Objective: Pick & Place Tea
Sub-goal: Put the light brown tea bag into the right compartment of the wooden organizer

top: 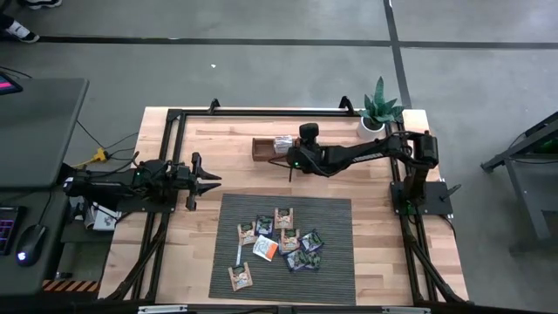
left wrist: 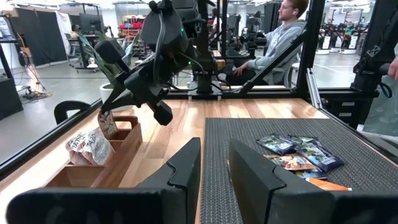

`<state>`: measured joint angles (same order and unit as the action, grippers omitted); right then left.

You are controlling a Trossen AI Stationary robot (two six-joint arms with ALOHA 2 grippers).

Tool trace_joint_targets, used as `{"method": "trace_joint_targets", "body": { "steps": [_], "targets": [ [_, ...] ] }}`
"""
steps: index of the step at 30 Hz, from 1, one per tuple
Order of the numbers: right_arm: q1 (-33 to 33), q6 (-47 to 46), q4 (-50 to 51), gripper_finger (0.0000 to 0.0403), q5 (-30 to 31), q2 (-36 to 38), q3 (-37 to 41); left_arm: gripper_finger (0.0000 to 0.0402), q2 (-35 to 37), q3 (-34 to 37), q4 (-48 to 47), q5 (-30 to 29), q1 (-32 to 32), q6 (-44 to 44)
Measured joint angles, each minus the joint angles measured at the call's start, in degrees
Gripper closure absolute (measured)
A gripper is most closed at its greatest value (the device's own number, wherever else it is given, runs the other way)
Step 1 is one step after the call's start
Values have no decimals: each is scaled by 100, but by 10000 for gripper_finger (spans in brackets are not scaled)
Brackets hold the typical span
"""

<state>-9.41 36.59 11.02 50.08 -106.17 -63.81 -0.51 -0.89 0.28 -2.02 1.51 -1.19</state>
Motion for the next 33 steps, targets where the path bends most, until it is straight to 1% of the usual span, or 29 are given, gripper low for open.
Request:
{"method": "trace_joint_targets", "body": {
  "steps": [3, 11, 16, 19, 23, 29, 33],
  "targets": [
    [-38, 108, -57, 403, -144, 0, 0, 319, 0, 0, 0, 0, -1, 0],
    [-149, 247, -35, 403, -175, -2, 0, 319, 1, -1, 0, 0, 1, 2],
    [-151, 317, -14, 397, -323, -4, 0, 319, 2, 0, 0, -1, 0, 0],
    [-146, 355, 27, 381, -421, -4, 0, 319, 2, 0, 0, -1, 0, 0],
    [-149, 397, 61, 343, -476, -7, 0, 319, 2, 0, 0, -2, 1, 0],
    [-149, 399, 71, 285, -314, -7, 0, 319, 2, -1, 0, -2, -1, 1],
    [-111, 426, 64, 265, -150, -6, 0, 319, 1, 0, 0, -2, 0, 0]
  ]
}}
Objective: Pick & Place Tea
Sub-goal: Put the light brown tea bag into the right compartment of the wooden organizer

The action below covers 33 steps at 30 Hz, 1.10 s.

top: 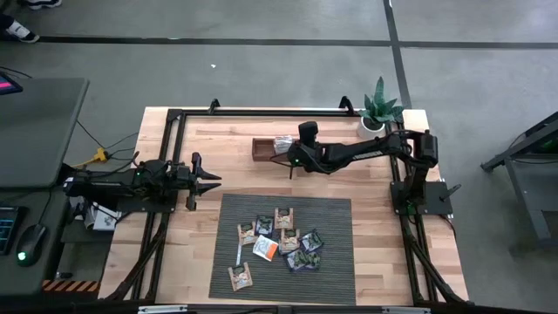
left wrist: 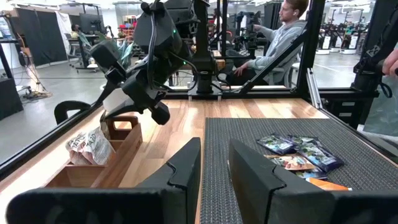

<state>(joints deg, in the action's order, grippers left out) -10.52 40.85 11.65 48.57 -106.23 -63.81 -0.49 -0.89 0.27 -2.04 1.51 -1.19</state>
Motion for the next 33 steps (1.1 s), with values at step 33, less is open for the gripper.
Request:
{"method": "trace_joint_targets", "body": {
  "steps": [33],
  "targets": [
    [1490, -3489, 2090, 256, -4806, 59, -1165, 319, 0, 0, 0, 0, -2, 1]
  ]
}}
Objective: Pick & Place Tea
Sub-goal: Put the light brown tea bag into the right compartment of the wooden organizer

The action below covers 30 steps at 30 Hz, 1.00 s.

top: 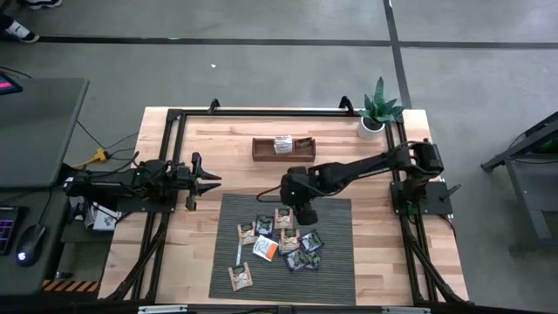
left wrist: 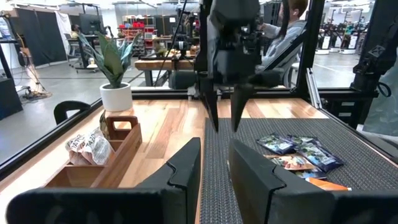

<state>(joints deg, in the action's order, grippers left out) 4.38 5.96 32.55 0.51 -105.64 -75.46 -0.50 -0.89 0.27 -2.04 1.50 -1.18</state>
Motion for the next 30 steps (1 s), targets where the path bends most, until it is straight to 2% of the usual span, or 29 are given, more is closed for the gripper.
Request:
{"method": "trace_joint_targets", "body": {
  "steps": [5, 14, 30],
  "targets": [
    [47, -157, -138, 256, -2, -321, -42, 319, 1, -1, 1, 2, 1, 1],
    [168, -254, 60, 255, 31, -928, -660, 319, 1, -2, 0, 2, 1, 1],
    [201, -597, 99, 199, 42, -1373, -821, 319, 1, 1, 0, 2, 2, -1]
  ]
}}
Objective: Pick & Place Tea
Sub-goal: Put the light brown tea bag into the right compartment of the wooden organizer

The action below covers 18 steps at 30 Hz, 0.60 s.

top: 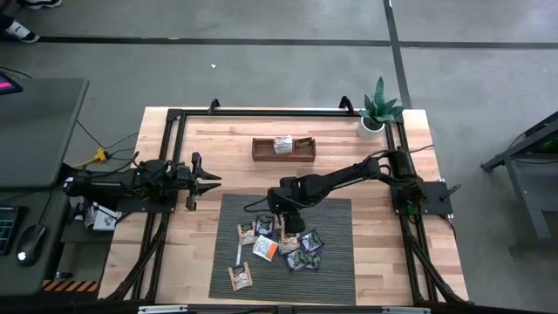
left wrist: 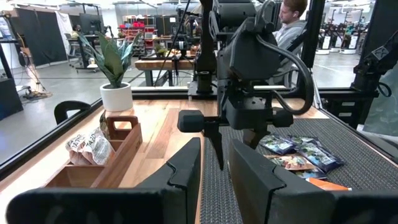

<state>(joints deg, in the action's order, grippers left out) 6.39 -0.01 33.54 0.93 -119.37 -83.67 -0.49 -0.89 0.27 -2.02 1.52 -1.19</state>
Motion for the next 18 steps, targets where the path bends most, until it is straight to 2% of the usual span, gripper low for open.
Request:
{"method": "trace_joint_targets", "body": {
  "steps": [18],
  "targets": [
    [0, -304, -190, 199, 172, -366, -10, 319, -2, 0, 1, 0, 0, 2]
  ]
}}
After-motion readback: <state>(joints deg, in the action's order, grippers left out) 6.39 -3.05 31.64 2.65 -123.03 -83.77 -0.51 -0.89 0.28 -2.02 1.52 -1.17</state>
